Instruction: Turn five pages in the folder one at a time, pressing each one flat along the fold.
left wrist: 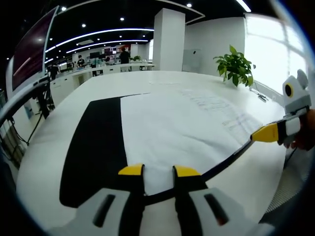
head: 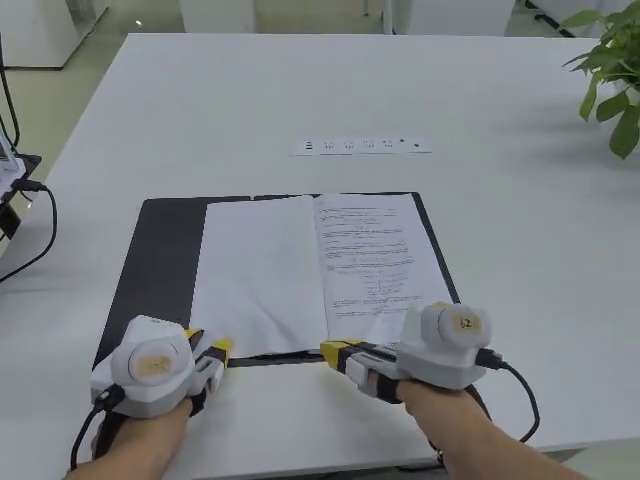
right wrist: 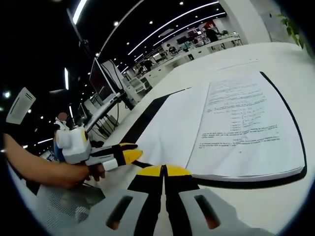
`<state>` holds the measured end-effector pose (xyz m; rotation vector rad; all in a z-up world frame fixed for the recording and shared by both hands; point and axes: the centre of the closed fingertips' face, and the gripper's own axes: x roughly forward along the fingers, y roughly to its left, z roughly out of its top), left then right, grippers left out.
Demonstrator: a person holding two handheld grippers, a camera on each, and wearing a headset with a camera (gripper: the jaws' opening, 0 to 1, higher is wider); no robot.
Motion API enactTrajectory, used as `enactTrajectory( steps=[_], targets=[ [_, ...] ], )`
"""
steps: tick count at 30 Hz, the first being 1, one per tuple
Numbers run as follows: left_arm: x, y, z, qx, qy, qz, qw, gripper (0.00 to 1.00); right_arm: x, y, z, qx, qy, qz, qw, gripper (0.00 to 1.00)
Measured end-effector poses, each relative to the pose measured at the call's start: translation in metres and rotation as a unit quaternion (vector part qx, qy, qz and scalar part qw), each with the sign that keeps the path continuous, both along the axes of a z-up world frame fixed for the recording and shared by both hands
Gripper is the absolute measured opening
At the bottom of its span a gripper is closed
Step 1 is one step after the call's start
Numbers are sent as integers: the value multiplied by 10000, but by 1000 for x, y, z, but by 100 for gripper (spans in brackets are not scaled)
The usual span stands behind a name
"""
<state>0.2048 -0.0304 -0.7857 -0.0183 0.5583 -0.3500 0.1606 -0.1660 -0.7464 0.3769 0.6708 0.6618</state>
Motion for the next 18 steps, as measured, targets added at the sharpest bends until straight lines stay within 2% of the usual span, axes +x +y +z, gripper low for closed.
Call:
enactTrajectory(
  steps=[2, 6, 9, 11, 14, 18],
  targets=[
    [0, -1, 2, -317, 98, 143, 9993, 23, 0, -3, 6, -19, -1, -38, 10000, 0],
    [2, 0, 4, -741, 341, 377, 9960, 25, 0, -10, 16, -170, -94, -35, 9998, 0],
    [2, -3, 9, -1226, 595, 574, 9890, 29, 1, -21, 24, -300, -147, -98, 9994, 0],
    [2, -7, 12, -1526, 652, 565, 9845, 27, 2, -28, 29, -352, -234, -145, 9990, 0],
    [-1, -6, 17, -1518, 611, 559, 9849, 27, 4, -40, 34, -434, -259, -266, 9984, 0],
    [-7, -10, 30, -1652, 605, 492, 9832, 31, 4, -54, 37, -472, -110, -450, 9978, 0]
  ],
)
